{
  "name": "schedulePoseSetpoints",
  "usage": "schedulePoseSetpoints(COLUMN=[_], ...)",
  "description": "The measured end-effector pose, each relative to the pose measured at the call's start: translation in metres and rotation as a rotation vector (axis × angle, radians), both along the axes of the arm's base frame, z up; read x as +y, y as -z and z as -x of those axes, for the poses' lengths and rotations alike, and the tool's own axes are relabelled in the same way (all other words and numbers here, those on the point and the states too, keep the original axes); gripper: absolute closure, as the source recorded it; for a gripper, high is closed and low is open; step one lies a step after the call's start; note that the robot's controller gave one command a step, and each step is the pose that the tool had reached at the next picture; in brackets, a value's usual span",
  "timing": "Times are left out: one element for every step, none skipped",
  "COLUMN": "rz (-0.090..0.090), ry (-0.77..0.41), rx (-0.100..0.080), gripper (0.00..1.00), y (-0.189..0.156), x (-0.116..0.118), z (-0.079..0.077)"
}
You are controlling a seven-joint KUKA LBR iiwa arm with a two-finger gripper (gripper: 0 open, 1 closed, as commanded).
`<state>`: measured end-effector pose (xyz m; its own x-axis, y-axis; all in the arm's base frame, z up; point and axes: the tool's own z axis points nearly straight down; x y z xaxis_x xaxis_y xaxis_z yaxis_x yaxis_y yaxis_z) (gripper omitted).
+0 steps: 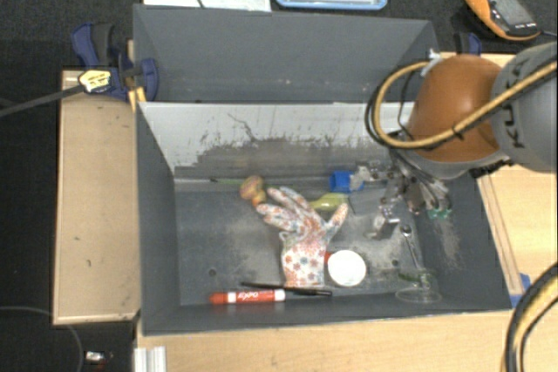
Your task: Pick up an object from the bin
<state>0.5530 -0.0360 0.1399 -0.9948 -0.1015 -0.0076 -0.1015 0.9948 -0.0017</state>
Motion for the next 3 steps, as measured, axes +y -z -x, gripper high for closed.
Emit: schedulePoseSetpoints(rz=[-0.001, 0.001, -0.002], ry=[-0.041, -0.123, 0.012], rx=[-0.005, 0.001, -0.005], gripper=[0.0, 0.0, 0.0], y=[0.005, 0.006, 0.05], x=[0.047, 0.061, 0.084], z=[-0.035, -0.029, -0.01])
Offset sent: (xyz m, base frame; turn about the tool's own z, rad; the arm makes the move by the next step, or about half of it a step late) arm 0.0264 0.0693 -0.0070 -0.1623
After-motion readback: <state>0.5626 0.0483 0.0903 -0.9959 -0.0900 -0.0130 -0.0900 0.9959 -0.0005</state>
